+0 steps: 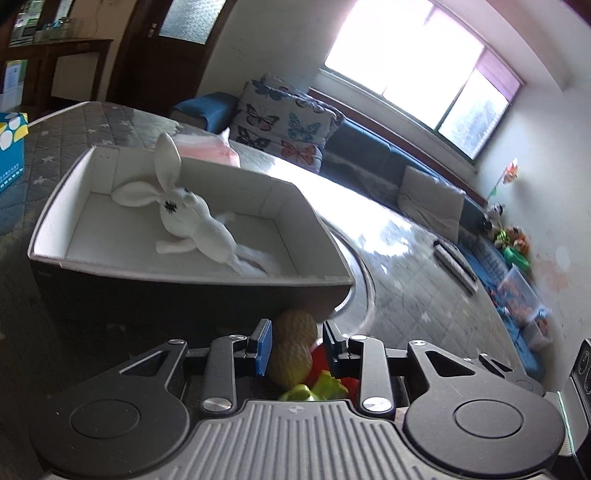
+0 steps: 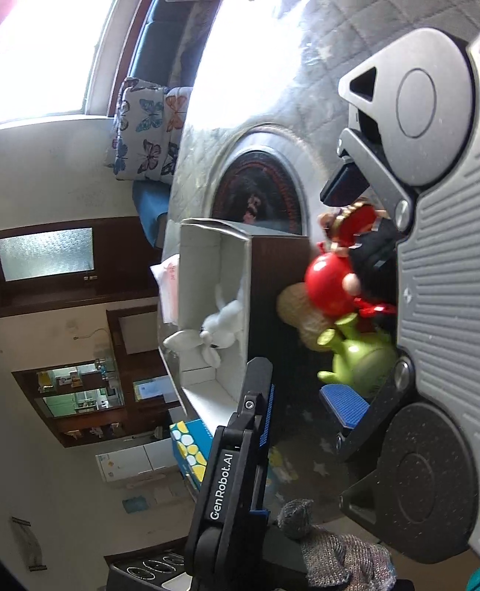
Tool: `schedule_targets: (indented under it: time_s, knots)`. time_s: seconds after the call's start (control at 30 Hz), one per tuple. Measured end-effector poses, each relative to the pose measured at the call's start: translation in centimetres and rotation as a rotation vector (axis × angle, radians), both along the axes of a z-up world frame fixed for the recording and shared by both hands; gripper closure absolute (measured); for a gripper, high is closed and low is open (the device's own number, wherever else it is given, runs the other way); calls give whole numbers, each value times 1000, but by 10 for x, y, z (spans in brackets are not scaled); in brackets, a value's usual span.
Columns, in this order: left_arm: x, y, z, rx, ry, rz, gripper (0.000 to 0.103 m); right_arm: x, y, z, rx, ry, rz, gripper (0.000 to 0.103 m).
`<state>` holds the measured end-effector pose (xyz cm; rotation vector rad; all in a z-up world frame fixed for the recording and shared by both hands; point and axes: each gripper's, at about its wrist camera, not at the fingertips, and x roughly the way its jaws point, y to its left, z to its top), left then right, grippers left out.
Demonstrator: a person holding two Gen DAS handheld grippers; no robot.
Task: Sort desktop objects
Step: 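Move the right tool to the green alien ball toy and grip it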
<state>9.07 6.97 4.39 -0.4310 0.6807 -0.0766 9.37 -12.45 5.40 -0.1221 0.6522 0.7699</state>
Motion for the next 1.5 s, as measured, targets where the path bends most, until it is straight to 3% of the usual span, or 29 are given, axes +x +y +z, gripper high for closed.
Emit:
schedule_targets:
  time_s: [0.17, 0.37, 0.57, 0.87, 1.1, 1.5]
  knots:
    - [-4, -4, -8, -4, 20, -15, 70, -13, -2, -6, -8, -4, 4, 0]
    - [-10, 1, -15, -12, 44, -2, 70, -31, 5, 0, 15, -31, 80, 0]
    - [-16, 3, -18, -9, 52, -6, 70, -43, 18, -3, 39, -4, 148, 0]
    - [-20, 7, -19, -12, 55, 7, 70, -59, 31, -19, -12, 16, 221, 0]
    - [-18, 4, -20, -18, 53, -18, 70, -51, 40, -40, -39, 80, 210, 0]
    - [-17, 5, -21, -36, 48, -74, 70, -38, 40, -51, -3, 96, 151, 0]
